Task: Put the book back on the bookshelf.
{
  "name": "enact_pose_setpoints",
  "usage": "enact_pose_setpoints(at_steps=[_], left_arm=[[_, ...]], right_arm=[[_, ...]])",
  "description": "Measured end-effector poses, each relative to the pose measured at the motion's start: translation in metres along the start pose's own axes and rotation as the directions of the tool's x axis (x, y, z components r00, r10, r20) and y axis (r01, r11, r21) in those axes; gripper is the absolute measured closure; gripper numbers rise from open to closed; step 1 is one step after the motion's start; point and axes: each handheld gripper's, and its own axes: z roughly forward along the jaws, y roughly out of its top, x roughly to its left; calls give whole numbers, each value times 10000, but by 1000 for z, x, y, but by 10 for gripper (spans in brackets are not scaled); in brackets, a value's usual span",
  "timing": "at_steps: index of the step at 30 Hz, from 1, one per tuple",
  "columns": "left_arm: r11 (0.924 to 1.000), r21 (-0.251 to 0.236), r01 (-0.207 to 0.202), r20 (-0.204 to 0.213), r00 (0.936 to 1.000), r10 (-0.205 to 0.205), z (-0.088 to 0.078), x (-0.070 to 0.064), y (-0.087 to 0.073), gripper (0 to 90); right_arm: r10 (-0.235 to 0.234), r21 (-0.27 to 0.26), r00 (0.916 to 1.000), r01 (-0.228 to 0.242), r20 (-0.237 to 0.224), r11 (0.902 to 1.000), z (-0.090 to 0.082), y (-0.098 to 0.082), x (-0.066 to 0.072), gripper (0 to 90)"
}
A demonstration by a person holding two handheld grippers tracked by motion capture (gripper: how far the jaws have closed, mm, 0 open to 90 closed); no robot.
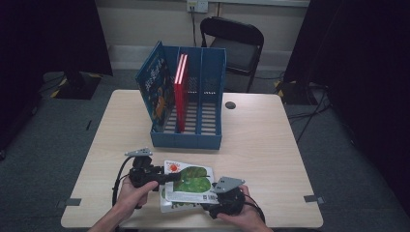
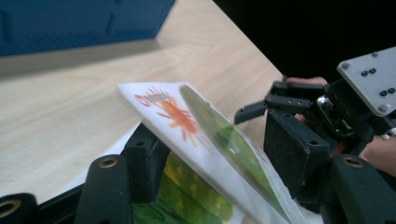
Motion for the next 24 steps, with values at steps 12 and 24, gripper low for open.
enact_pose_setpoints(at_steps=[12,24], left_arm=[[9939,917,-609,-221,9978,631,15,1,-3,603],[9914,1226,-455,-107,9988,472,16,10,-9,635]], right_arm=[[160,26,9988,-159,-467,9999,2,2,-5,150],[615,139,9944,-606,-854,9981,-5,-1,-11,157]])
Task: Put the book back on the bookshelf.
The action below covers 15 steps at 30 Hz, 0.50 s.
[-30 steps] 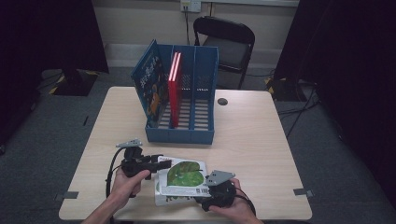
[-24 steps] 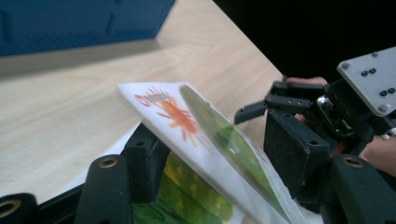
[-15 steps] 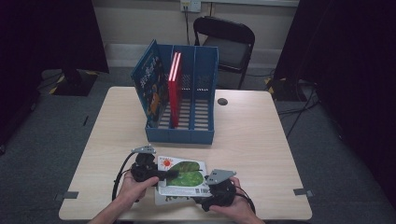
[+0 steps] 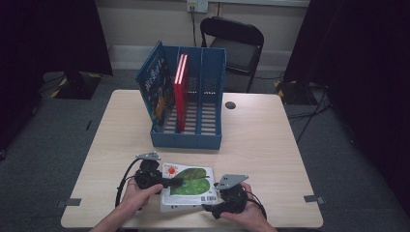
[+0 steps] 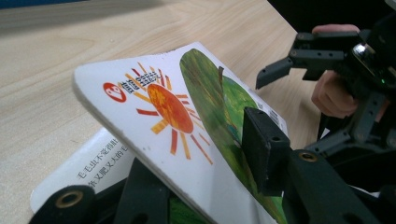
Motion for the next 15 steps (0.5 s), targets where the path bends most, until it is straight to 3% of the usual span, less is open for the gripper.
enact_pose_setpoints(at_steps=[4,8,12,15], left_arm=[[9995,-47,-318,-105,9994,318,0,-3,0,635],[9975,-54,-708,-191,9973,707,-1,-6,0,635],[9942,-38,-1079,-282,9938,1077,-3,-10,0,639],[9946,-30,-1037,-190,9944,1036,-4,-11,0,646]], right_arm=[[232,-45,9997,-232,56,9997,-1,1,-6,157],[868,100,9961,-869,129,9962,0,0,-21,145],[1223,52,9925,-1224,85,9925,3,0,-30,133],[1396,78,9901,-1395,-131,9902,6,1,-33,124]])
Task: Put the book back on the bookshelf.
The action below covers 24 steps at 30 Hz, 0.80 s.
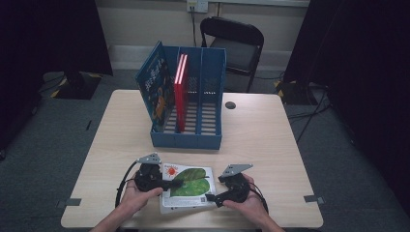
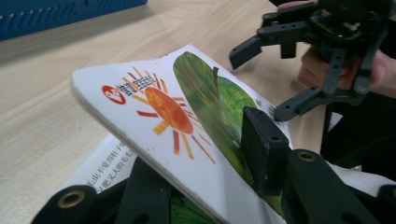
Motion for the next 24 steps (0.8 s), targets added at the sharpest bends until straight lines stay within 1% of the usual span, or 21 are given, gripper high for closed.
enact_pose_setpoints(at_steps=[3,4,5,8,9,10,11,12,13,14,15,16,17,18,21,22,23,24], left_arm=[[9998,28,197,-11,9998,-197,1,0,0,646],[9992,35,392,54,9992,-392,1,2,0,645],[9986,11,521,-6,9986,-521,2,3,0,641],[9996,147,240,-117,9996,-239,3,3,3,626],[9996,147,240,-117,9996,-239,3,3,3,627],[10000,84,-45,-171,9998,47,3,0,3,628],[9999,59,-115,-126,9999,116,2,-1,3,629],[9996,45,-272,-152,9995,273,1,-2,3,632],[9996,45,-272,-152,9995,273,1,-2,3,634],[9981,7,-616,-160,9980,616,0,-6,2,636],[9981,7,-616,-160,9980,616,0,-6,2,642],[9963,-64,-857,-6,9963,857,-2,-9,1,651],[9963,-64,-857,-6,9963,857,-2,-9,1,661],[9947,-38,-1030,113,9946,1030,-4,-12,0,667],[9941,23,-1088,176,9939,1088,-4,-14,-2,679],[9926,97,-1213,224,9924,1211,-5,-15,-4,684],[9926,97,-1213,224,9924,1211,-5,-15,-4,688],[9908,103,-1349,254,9906,1346,-6,-16,-4,690]], right_arm=[[64,-34,9999,-64,-102,10000,1,1,-1,124],[78,19,9999,-78,-113,10000,2,1,-1,123],[95,-25,9998,-95,-182,10000,2,2,0,125],[45,24,9995,-45,-312,10000,4,3,1,125],[45,24,9995,-45,-312,10000,4,3,1,125],[18,33,9995,-17,-309,10000,4,3,1,122],[39,32,9994,-38,-351,10000,4,3,1,122],[54,20,9992,-54,-391,10000,4,3,0,122],[54,20,9992,-54,-391,10000,4,3,0,122],[31,28,9992,-30,-408,10000,4,3,0,120],[31,28,9992,-30,-408,10000,4,3,0,120],[2,13,9990,-1,-454,10000,3,3,1,120],[2,13,9990,-1,-454,10000,3,3,1,120],[-16,-54,9987,14,-507,10000,3,4,1,119],[-88,-76,9983,84,-582,9999,3,6,1,127],[-123,-56,9980,120,-613,9999,4,7,2,129],[-123,-56,9980,120,-613,9999,4,7,2,129],[-230,-127,9975,222,-662,9997,4,9,3,144]])
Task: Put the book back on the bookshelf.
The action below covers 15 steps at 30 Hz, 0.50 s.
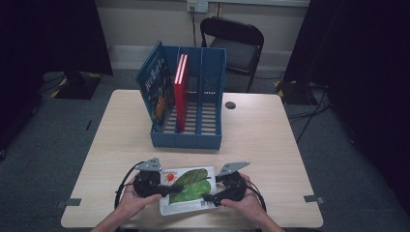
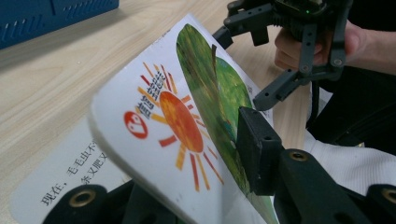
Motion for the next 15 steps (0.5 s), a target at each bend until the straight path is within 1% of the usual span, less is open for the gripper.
enact_pose_setpoints(at_steps=[1,2,3,4,5,6,8,11,12,13,14,15], left_arm=[[10000,0,0,0,10000,0,0,0,0,692],[9999,-71,76,15,10000,-76,0,-1,0,694],[10000,-76,13,-83,10000,-13,0,-2,0,694],[10000,-54,4,-36,10000,-5,0,-2,0,694],[10000,-54,4,-36,10000,-5,0,-2,0,695],[10000,-24,-73,-52,10000,73,0,-1,1,695],[9999,-99,-64,-96,9999,63,0,-1,1,698],[9997,-86,-249,-194,9995,248,0,-1,2,701],[9995,-147,-269,-274,9993,265,0,-1,2,703],[9995,-147,-269,-274,9993,265,0,-1,2,705],[9994,-153,-294,-301,9991,290,-1,0,2,710],[9994,-153,-294,-301,9991,290,-1,0,2,714]], right_arm=[[0,0,10000,0,0,10000,0,0,0,144],[-149,13,9998,149,111,9999,-1,3,2,142],[-149,13,9998,149,111,9999,-1,3,2,142],[-198,-92,9997,200,171,9998,-4,3,1,183],[-198,-92,9997,200,171,9998,-4,3,1,183],[-167,-123,9997,169,184,9998,-6,3,0,201],[-194,-308,9992,204,337,9993,-9,3,-1,235],[-327,-384,9979,349,565,9987,-11,3,1,249],[-363,-426,9971,392,667,9983,-13,4,2,260],[-363,-426,9971,392,667,9983,-13,4,2,260],[-393,-604,9966,438,731,9972,-15,4,2,274],[-409,-644,9960,461,790,9969,-16,5,2,290]])
